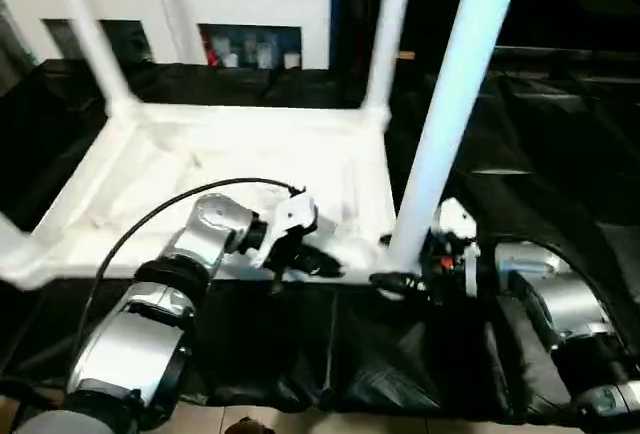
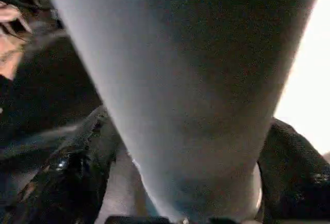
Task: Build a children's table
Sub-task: Rotate leg to tighten
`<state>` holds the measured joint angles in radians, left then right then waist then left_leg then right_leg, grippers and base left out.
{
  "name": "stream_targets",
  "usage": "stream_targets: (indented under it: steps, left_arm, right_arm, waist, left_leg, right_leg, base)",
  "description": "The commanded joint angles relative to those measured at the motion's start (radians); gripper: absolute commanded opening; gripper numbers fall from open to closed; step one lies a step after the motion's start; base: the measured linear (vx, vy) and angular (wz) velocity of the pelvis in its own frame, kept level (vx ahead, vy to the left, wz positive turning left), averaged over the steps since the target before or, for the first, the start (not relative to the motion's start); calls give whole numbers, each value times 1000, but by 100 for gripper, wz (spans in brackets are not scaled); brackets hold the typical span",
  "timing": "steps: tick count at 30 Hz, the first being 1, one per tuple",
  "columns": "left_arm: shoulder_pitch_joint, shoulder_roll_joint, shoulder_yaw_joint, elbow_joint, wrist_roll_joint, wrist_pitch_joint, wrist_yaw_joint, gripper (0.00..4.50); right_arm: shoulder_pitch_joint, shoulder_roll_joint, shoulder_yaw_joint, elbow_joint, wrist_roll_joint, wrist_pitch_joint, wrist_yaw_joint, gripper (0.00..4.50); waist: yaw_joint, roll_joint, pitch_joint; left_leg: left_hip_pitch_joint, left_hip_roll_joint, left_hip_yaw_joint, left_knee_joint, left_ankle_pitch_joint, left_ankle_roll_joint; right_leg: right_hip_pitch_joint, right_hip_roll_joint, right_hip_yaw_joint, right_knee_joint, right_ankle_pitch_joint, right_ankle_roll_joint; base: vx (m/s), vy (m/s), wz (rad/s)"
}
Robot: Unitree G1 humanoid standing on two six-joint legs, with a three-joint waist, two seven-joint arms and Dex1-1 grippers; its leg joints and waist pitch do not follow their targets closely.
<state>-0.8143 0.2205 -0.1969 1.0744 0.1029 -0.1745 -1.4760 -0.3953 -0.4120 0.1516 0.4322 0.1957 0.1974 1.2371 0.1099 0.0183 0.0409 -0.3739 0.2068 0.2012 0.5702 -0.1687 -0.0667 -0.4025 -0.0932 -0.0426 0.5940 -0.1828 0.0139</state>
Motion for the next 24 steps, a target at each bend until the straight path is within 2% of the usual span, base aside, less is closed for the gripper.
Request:
stream_targets:
  steps: [1, 3, 4, 7, 8, 12, 14, 15, 16, 17, 19, 20, 21, 22, 24]
  left_arm:
    - [0, -30, -23, -41, -29, -19, -44, 0]
    - [4, -26, -24, -45, -27, -18, -57, 0]
    - [7, -25, -23, -46, -25, -18, -63, 0]
    - [9, -22, -25, -47, -25, -18, -67, 0]
    - [11, -20, -27, -48, -24, -18, -71, 0]
    - [16, -21, -27, -51, -24, -13, -70, 0]
    - [18, -29, -19, -46, -19, -7, -23, 0]
    - [16, -34, -17, -41, -12, 1, 11, 0]
    - [10, -44, -15, -28, 7, 7, 89, 0]
    - [5, -51, -10, -20, 10, 11, 123, 0]
    - [-2, -69, 1, -11, 8, 28, 177, 0]
    - [-8, -86, 7, -4, 7, 36, 222, 0]
    - [-12, -104, 7, 0, 8, 47, 255, 0]
    - [-16, -121, 7, 4, 11, 57, 287, 0]
    - [-25, -163, 13, 15, 12, 80, 369, 0]
  right_arm:
    - [9, 12, 64, -27, -4, 28, 38, 339]
    - [11, 9, 68, -31, -1, 35, 53, 326]
    - [13, 8, 69, -34, -1, 36, 59, 309]
    - [15, 7, 69, -37, 0, 38, 63, 295]
    - [18, 6, 71, -40, 2, 41, 65, 273]
    - [28, 7, 75, -53, 7, 49, 66, 269]
    - [37, 29, 56, -56, 7, 41, 15, 262]
    - [36, 48, 40, -43, -3, 32, -41, 262]
    - [31, 80, 14, -15, -27, 2, -139, 261]
    - [25, 95, 4, 3, -41, -4, -189, 261]
    - [7, 127, -17, 48, -71, -4, -309, 259]
    - [-7, 153, -35, 81, -88, 3, -401, 259]
    - [-17, 180, -53, 104, -91, 7, -468, 259]
    - [-25, 206, -72, 122, -88, 13, -526, 259]
    - [-45, 257, -99, 155, -94, 24, -647, 259]
  waist:
    - [0, -13, -58]
    - [2, -16, -58]
    - [3, -15, -59]
    - [5, -15, -59]
    - [4, -16, -59]
    - [5, -17, -60]
    - [5, -19, -59]
    - [6, -16, -58]
    - [2, -16, -54]
    - [-2, -17, -51]
    - [-6, -17, -48]
    - [-15, -18, -46]
    - [-19, -19, -46]
    - [-28, -14, -43]
    - [-36, -12, -45]
  left_leg:
    - [19, 29, -7, -59, -227, 72]
    - [17, 29, -8, -59, -223, 72]
    - [17, 29, -8, -58, -216, 73]
    - [17, 28, -8, -58, -210, 73]
    - [16, 28, -8, -58, -208, 73]
    - [16, 28, -8, -57, -204, 74]
    - [16, 28, -7, -56, -201, 75]
    - [16, 28, -8, -58, -202, 69]
    - [16, 27, -8, -61, -228, 57]
    - [19, 26, -10, -66, -266, 38]
    - [23, 25, -12, -69, -300, 20]
    - [26, 21, -18, -73, -342, -5]
    - [27, 22, -19, -74, -348, -9]
    - [27, 22, -21, -77, -360, -19]
    - [28, 20, -26, -78, -379, -25]
  right_leg:
    - [45, -48, 26, -63, -147, -280]
    - [47, -49, 26, -61, -142, -279]
    - [47, -49, 26, -61, -137, -277]
    - [46, -49, 26, -60, -133, -277]
    - [47, -49, 25, -60, -134, -275]
    - [47, -48, 26, -59, -130, -274]
    - [47, -49, 26, -59, -128, -273]
    - [45, -50, 26, -60, -140, -269]
    - [42, -49, 26, -65, -183, -259]
    - [41, -50, 25, -73, -262, -240]
    - [37, -53, 26, -82, -342, -218]
    - [35, -54, 24, -92, -449, -185]
    - [33, -55, 25, -94, -466, -177]
    - [28, -54, 26, -98, -488, -165]
    - [29, -54, 23, -101, -506, -153]
  base:
    - [0, 0, 0]
    - [0, 0, 0]
    - [0, 0, 0]
    - [0, 0, 0]
    - [0, 0, 0]
    - [0, 0, 0]
    - [0, 0, 0]
    - [0, 0, 0]
    - [0, 0, 0]
    - [0, 0, 0]
    - [0, 0, 0]
    - [0, 0, 0]
    - [0, 0, 0]
    - [0, 0, 0]
    - [0, 0, 0]
